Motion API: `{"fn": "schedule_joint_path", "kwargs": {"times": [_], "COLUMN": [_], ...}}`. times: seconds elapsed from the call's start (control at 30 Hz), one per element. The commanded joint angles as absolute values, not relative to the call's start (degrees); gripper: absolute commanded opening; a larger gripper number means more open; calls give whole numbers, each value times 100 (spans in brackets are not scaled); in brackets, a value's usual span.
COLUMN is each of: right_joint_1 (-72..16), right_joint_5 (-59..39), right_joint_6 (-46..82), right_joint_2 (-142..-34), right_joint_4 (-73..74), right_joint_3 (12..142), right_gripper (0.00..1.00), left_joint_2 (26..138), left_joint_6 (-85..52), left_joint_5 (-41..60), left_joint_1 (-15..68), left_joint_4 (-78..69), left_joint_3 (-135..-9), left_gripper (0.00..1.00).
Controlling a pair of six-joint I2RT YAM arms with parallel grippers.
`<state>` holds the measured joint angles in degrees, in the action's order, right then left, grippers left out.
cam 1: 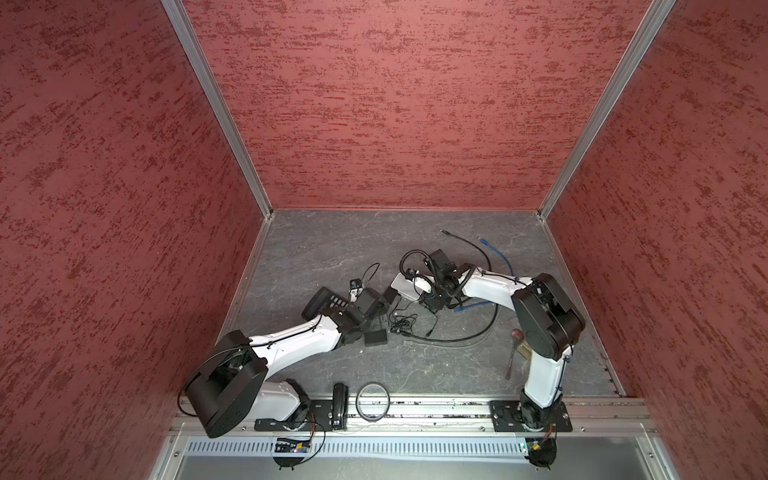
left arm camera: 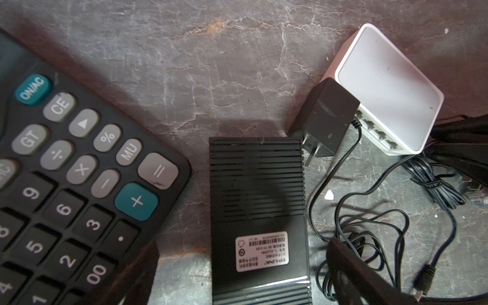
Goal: Insert the plug into the switch port
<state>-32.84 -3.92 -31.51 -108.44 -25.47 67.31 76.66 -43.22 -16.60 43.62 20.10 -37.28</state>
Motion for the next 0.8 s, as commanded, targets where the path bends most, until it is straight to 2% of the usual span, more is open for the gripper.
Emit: {"fn": "schedule_joint_path", "kwargs": {"times": [0.0, 0.13, 0.23, 0.4, 0.57, 0.77], "right_joint_1": [-3252, -3253, -3252, -3221, -3114, -2920], "right_joint_5": [-448, -412, -451, -800, -1293, -1958], "right_joint_6": [-3189, -3199, -3165, -2758, -1827, -1], "right_joint_2": [-10923, -10925, -10916, -10783, -10415, -9929], "right_joint_4": [-2766, -2816, -2837, -2607, -2112, -1167], "right_joint_3": [6849, 6860, 6912, 6893, 6676, 6179], "right_gripper": [23, 22, 10, 9, 8, 8], "left_joint_2": [7731, 7743, 7764, 7835, 7792, 7500], "left_joint_6": [-4343, -4342, -4344, -4373, -4305, -4112], "left_joint_5": [-1672, -1661, -1644, -1657, -1646, -1791], "left_joint_1": [4329, 4316, 4309, 4296, 4304, 4368], "left_joint_4": [1927, 1925, 1916, 1934, 1846, 1274], "left_joint_3": [-3722, -3717, -3718, -3735, -3709, -3371], "left_gripper": [100, 100, 100, 100, 99, 99]}}
